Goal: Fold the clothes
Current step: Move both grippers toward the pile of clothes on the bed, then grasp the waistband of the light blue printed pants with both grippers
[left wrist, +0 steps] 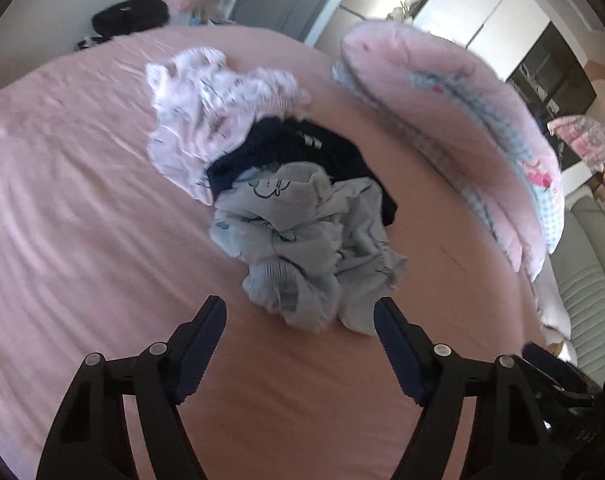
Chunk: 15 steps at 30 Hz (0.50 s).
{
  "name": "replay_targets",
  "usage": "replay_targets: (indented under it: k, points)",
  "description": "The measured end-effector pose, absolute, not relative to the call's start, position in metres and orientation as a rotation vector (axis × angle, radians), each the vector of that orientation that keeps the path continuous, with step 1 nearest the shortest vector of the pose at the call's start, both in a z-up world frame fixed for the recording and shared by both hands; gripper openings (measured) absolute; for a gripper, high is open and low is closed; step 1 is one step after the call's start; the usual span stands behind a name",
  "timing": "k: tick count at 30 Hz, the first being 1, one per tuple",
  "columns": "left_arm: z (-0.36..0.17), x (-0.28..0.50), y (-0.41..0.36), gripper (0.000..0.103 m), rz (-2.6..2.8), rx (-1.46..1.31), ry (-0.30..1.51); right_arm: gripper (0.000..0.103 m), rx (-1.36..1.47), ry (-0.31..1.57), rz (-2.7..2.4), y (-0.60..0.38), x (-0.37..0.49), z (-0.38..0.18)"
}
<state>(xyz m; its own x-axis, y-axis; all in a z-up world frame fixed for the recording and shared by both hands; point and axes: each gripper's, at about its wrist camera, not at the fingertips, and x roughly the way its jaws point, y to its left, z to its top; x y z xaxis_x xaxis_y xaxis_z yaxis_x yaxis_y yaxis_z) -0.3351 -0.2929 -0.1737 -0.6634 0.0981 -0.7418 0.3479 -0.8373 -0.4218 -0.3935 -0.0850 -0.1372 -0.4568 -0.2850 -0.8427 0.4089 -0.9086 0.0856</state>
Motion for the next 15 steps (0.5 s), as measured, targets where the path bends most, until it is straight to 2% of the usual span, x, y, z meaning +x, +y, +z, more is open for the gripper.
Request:
replay_targets:
  k: [2, 4, 7, 9, 10, 11, 12, 13, 14, 15]
  points:
    - [-0.186, -0.345, -0.295, 0.075, -2.603, 1.250, 0.854, 0.103, 1.359, 0.205, -2.340, -0.107, -0.410, -0.157]
    - [-0.195, -0.351, -0.297, 0.060, -2.571, 1.276, 0.895, 0.102, 1.379, 0.239, -2.320, -0.124, -0.425, -0.178]
    - [-0.208, -0.351, -0.306, 0.056, -2.562, 1.280, 0.943, 0.102, 1.437, 0.231, -2.283, -0.134, -0.444, -0.206]
    - [-0.205, -0.351, -0.304, 0.051, -2.587, 1.287, 0.910, 0.102, 1.499, 0.208, -2.244, -0.133, -0.456, -0.223]
    - [-0.203, -0.352, -0.301, 0.036, -2.607, 1.298, 0.873, 0.102, 1.516, 0.209, -2.228, -0.134, -0.459, -0.230]
    - [-0.201, -0.353, -0.296, 0.026, -2.628, 1.313, 0.843, 0.101, 1.522, 0.221, -2.216, -0.135, -0.460, -0.235]
    - [-0.202, -0.354, -0.292, 0.024, -2.640, 1.320, 0.816, 0.097, 1.471, 0.287, -2.226, -0.141, -0.457, -0.233]
    - [-0.203, -0.353, -0.289, 0.019, -2.647, 1.320, 0.798, 0.085, 1.452, 0.323, -2.220, -0.145, -0.455, -0.231]
    - [-0.204, -0.353, -0.286, 0.017, -2.647, 1.312, 0.786, 0.057, 1.433, 0.329, -2.220, -0.147, -0.453, -0.227]
    - [-0.203, -0.351, -0.285, 0.016, -2.654, 1.301, 0.804, 0.041, 1.411, 0.303, -2.199, -0.148, -0.450, -0.222]
